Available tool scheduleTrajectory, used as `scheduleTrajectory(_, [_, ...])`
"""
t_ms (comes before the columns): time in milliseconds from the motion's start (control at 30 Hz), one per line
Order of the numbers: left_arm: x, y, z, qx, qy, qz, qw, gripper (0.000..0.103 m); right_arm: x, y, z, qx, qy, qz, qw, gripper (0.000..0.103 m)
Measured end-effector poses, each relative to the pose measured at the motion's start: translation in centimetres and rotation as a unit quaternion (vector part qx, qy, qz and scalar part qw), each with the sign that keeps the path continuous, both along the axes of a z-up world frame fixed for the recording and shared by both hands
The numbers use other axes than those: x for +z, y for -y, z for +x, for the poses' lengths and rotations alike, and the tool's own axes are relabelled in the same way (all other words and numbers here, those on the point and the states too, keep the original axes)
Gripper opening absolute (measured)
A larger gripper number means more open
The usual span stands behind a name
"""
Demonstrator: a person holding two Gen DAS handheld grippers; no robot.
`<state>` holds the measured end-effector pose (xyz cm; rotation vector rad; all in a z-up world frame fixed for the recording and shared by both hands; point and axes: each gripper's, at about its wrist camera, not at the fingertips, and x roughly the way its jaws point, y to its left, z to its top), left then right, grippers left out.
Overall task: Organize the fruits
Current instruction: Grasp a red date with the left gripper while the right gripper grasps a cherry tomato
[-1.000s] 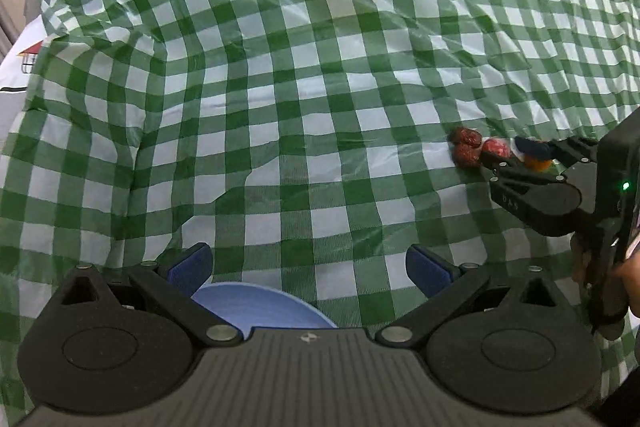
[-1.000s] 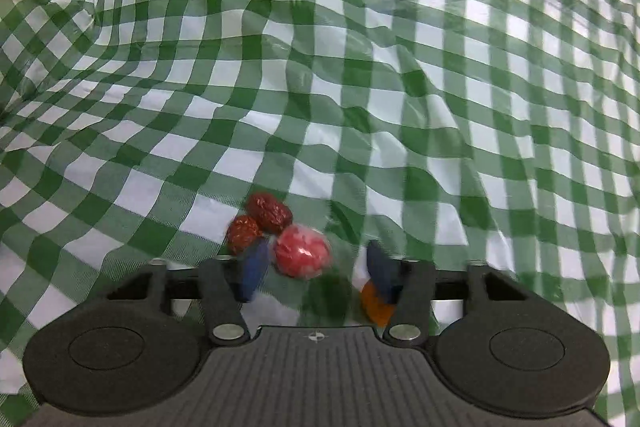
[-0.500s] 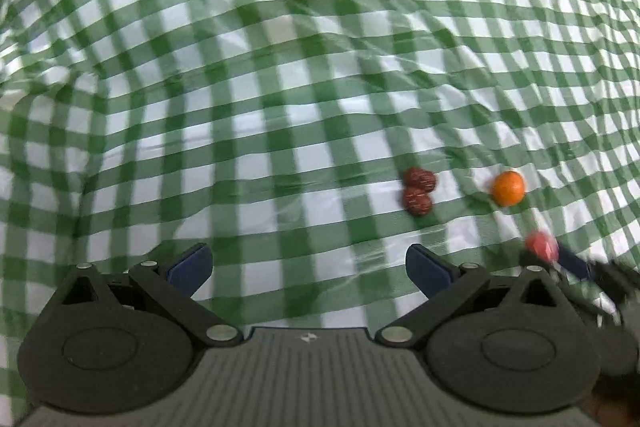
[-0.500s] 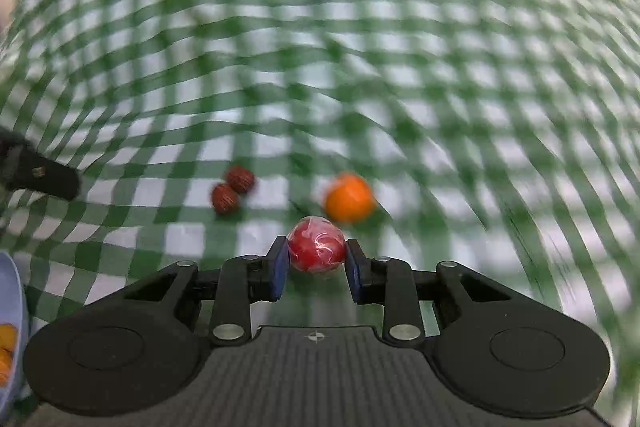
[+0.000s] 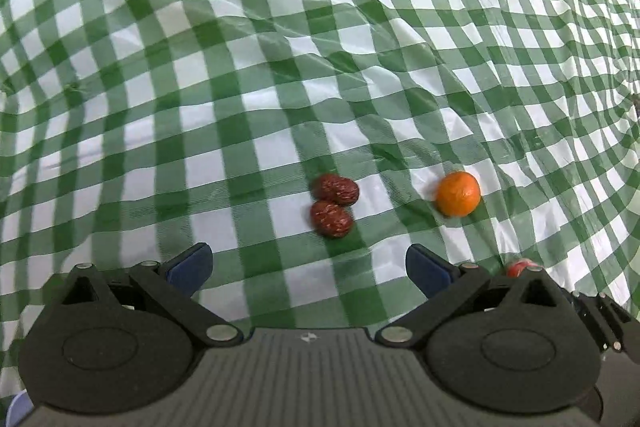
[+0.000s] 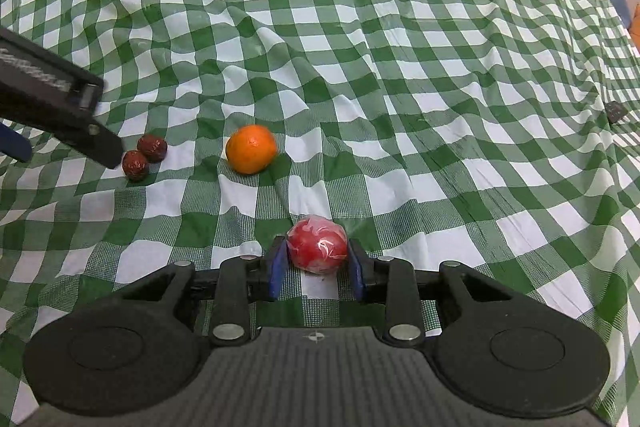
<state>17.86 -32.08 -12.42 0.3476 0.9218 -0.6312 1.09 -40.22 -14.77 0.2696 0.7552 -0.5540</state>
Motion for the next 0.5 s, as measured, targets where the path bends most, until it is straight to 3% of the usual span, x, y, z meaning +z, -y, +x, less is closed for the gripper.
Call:
scheduleTrajectory(300, [-1.9,2.3,1.5,0.0,0.007,0.005,1.0,0.102,0.0,0.2,0.1,-0.004,0.005,0.01,1.0,0.036])
scheduleTrajectory(367, [-2.4,3.1,1.7,-0.006,0.012,0.011,0.9998,0.088,0.0,0.2,0.2,-0.004,0.006,0.01,1.0,0.036])
scheduleTrajectory(433, [-3.1,3.9,2.1,-0.013,0.001,0.025,0.9996,0.044,0.0,0.3,0.2,-0.004,0.007,0.011,1.0,0.036])
scheduleTrajectory(467, [-3.3,3.9,2.3,-0.014,-0.008,0.019,0.9997,0.033,0.0,0.3,0.2,-0.005,0.008,0.012,1.0,0.036])
scheduleTrajectory(500, [-3.1,3.7,2.1,-0.014,-0.006,0.014,0.9998,0.033,0.0,0.3,0.2,-0.006,0.008,0.013,1.0,0.035])
